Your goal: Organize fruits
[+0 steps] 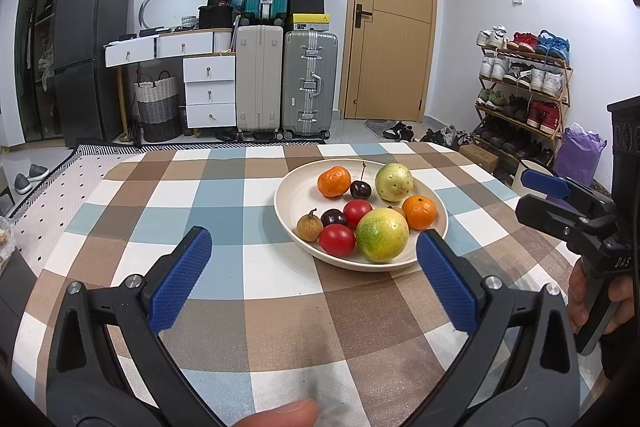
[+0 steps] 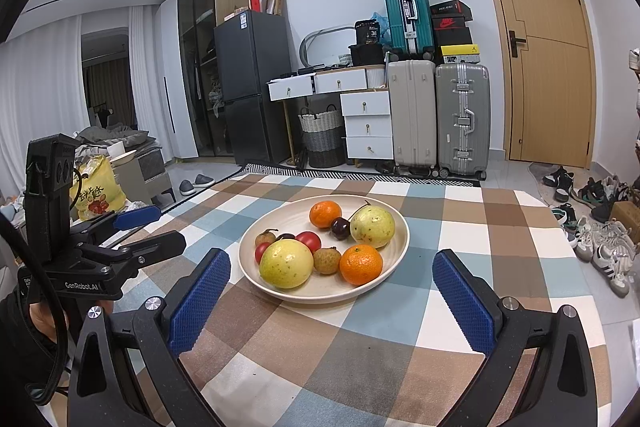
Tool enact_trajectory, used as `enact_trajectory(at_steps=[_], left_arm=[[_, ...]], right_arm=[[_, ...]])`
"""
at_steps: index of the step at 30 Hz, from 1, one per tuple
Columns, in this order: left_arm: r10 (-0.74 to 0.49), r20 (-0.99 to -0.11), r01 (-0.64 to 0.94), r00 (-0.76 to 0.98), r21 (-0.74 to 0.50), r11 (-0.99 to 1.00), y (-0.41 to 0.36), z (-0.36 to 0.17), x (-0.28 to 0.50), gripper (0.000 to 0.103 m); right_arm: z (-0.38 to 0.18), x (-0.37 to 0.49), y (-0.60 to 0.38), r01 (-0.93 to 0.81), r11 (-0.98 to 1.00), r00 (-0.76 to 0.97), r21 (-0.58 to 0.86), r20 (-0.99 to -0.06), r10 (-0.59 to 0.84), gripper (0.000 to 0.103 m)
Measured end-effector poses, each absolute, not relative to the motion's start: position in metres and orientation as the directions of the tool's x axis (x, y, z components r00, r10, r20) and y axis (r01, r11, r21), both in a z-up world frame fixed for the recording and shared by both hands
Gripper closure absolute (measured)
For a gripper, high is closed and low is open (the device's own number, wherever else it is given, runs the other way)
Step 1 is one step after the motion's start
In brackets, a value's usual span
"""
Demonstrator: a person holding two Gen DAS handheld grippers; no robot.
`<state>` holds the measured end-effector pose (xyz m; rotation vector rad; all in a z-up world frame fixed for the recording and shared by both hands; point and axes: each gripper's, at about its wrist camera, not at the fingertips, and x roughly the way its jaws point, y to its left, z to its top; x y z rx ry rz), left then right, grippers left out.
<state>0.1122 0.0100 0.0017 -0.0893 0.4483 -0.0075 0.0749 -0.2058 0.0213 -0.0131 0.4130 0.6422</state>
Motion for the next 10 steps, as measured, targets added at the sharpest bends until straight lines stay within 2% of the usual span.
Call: enact_trajectory(at_steps=[10], left_arm=[[-0.03,-0.426,-0.009,0.904,-0.088,0.996,0.0082,0.0025,0.1112,0.001]], right_arm=[[0.0216,0.0752,-0.2057,-0.584,0.803,0.722,0.115,-0.379,0.579,0.0]])
